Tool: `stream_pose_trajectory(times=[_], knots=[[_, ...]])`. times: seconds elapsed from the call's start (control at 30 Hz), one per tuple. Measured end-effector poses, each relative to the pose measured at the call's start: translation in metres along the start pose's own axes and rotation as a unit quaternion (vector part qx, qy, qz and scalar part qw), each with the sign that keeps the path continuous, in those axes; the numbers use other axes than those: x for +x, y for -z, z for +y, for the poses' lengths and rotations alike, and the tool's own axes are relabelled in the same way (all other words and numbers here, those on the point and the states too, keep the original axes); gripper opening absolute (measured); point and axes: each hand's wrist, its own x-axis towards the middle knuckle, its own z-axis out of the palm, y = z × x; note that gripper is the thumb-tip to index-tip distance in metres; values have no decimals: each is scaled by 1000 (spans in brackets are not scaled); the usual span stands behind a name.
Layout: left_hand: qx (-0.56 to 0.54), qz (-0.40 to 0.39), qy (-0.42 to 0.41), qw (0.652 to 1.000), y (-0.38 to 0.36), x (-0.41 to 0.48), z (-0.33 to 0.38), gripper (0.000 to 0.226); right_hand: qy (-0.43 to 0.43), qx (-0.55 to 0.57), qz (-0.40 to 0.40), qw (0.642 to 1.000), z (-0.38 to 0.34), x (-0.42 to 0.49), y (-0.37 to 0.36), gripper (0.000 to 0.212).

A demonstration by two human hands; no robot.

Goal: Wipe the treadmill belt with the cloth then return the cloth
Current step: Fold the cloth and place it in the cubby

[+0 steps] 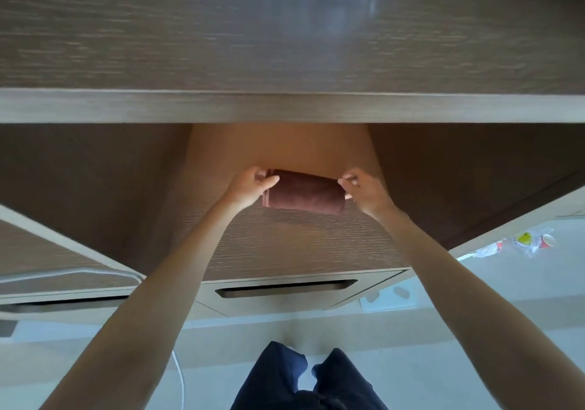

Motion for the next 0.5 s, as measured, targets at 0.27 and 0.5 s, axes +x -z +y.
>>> stream_pose_trajectory(times=[0.27,0.5], knots=[[199,84,-240,946,-14,-15,-7,44,189,-207,21,960,14,-25,-26,42],[331,75,-271,901,-31,-46,-24,56,225,-272,81,932,17,-40,-40,46]])
